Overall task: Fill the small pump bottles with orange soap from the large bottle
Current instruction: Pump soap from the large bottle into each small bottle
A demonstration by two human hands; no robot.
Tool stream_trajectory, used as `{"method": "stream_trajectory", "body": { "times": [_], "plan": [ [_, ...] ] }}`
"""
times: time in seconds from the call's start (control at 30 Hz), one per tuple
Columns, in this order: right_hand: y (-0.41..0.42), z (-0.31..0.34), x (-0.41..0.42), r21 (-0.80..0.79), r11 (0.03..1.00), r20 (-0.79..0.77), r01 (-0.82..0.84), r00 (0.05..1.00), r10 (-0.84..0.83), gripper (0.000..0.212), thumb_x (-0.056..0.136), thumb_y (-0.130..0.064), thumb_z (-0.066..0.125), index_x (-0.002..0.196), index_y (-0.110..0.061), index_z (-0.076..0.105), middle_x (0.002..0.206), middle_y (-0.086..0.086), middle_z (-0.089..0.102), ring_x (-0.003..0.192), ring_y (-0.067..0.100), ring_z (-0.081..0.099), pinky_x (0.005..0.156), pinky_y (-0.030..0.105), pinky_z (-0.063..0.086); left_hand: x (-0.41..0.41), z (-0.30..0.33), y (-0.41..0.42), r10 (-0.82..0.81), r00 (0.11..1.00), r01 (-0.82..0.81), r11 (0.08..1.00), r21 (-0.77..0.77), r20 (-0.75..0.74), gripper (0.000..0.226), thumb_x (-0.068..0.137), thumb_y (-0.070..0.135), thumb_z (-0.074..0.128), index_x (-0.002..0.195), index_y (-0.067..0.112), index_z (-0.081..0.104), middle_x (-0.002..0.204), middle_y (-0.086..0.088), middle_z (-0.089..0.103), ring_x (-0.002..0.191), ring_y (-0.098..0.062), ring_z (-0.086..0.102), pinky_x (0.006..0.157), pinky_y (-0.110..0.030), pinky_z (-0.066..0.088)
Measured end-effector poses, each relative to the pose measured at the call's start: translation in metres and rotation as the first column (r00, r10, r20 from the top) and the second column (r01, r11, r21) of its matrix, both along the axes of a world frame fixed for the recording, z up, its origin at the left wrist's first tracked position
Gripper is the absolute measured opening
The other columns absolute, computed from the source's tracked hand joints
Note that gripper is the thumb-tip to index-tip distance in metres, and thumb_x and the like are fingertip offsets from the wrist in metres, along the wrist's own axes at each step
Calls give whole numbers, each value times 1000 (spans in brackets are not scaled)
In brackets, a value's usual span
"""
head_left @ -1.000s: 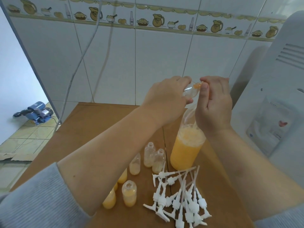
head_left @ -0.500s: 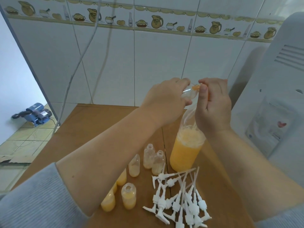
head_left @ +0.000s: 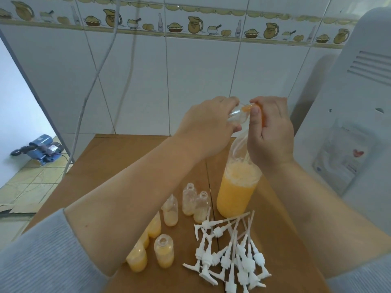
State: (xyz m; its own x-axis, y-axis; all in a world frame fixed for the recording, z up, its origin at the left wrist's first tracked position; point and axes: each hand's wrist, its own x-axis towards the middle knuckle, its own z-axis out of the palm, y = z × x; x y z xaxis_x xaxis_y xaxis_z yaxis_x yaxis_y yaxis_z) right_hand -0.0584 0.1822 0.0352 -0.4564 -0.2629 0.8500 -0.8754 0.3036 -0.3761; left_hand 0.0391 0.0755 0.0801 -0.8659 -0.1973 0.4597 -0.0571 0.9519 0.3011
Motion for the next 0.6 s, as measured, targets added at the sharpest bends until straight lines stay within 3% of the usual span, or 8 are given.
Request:
{"method": "stream_trajectory", "body": {
  "times": [0.17,0.33,0.5,0.6],
  "plan": [
    [5,14,3,65,998,17,-21,1000,20,51,98,-39,27,116,-3,58,112,8,54,107,23,54,99,54,40,1,11,-2,26,1000,-26,999,-19,-8,38,92,38,55,127,24,47,115,8,56,98,-15,52,83,-31,42],
    [3,7,-2,-25,1000,-29,3,1000,-4,43,99,-30,31,109,-1,60,105,10,59,105,14,48,96,57,41,0,7,1,4,999,-4,1000,3,-38,38,92,36,56,127,24,48,113,8,57,98,-15,53,83,-30,44],
    [1,-1,-3,25,1000,9,19,1000,-19,42,99,-30,31,108,-2,61,104,10,60,103,11,45,105,52,34,0,2,1,7,1000,-8,1000,7,22,38,92,36,55,127,23,48,116,7,56,100,-14,53,84,-29,43],
    [4,9,1,46,999,14,-11,1000,11,47,98,-34,29,113,-2,59,108,11,58,106,11,44,103,54,36,2,10,-2,23,1000,-23,1000,-14,14,35,92,37,56,124,24,49,113,8,56,95,-14,52,82,-30,42]
  ]
}}
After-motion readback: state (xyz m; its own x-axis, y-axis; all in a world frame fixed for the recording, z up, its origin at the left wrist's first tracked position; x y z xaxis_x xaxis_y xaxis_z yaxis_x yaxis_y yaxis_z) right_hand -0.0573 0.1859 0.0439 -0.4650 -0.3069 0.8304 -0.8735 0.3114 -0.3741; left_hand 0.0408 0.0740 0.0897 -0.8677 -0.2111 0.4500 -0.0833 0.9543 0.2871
